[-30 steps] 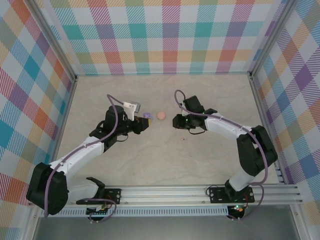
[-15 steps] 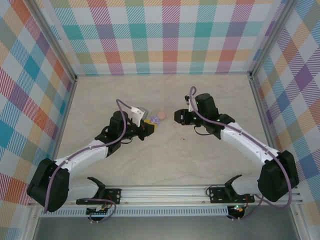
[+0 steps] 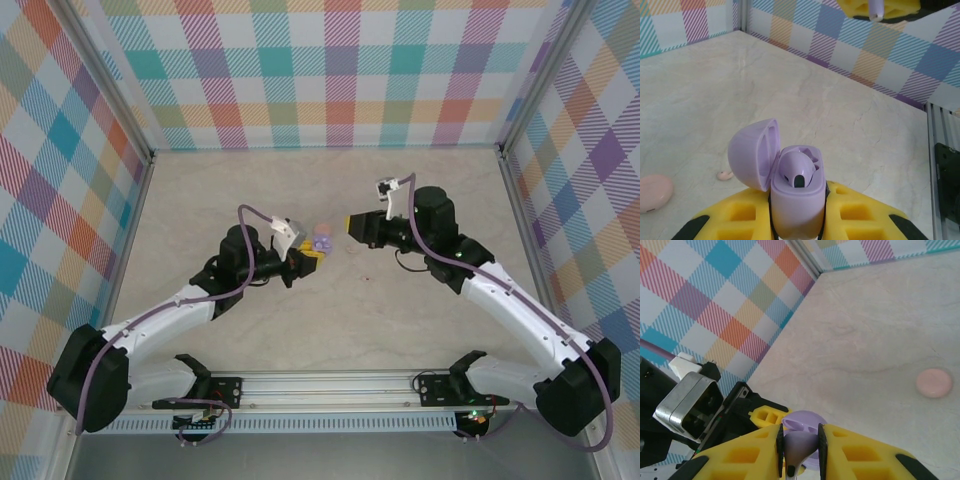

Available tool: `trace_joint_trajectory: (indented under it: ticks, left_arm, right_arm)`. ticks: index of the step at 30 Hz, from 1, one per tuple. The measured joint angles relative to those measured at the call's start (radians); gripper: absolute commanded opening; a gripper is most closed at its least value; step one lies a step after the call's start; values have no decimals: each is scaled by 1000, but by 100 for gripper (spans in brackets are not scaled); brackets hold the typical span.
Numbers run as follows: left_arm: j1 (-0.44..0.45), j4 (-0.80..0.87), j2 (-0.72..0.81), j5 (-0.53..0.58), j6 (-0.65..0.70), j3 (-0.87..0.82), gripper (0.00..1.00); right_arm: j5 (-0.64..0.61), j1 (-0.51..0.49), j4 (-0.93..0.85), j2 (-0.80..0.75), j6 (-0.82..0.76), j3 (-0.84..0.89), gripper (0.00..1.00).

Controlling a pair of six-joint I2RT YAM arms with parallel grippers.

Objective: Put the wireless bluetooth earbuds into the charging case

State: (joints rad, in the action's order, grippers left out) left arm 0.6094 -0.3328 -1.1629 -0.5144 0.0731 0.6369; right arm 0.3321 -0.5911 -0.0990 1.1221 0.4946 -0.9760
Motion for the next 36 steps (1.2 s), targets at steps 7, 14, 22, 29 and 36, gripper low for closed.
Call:
trace_joint_trajectory:
  ticks: [7,14,22,29,36]
  left_arm:
    - [19,-2,54,8,-1,39,14]
    - [26,6,72,11,-1,49,14]
    - [30,19,72,14,-1,49,14]
    - [30,20,74,13,-5,52,14]
    - [30,19,81,7,-9,54,15]
  right_arm:
    - [-63,-69,48,-14,15,15,25]
    - [-114,-116,68,-13,16,15,25]
    - [-138,-147,81,0,15,15,26]
    - [-144,-156,81,20,15,15,26]
    - [-153,-163,81,23,14,15,26]
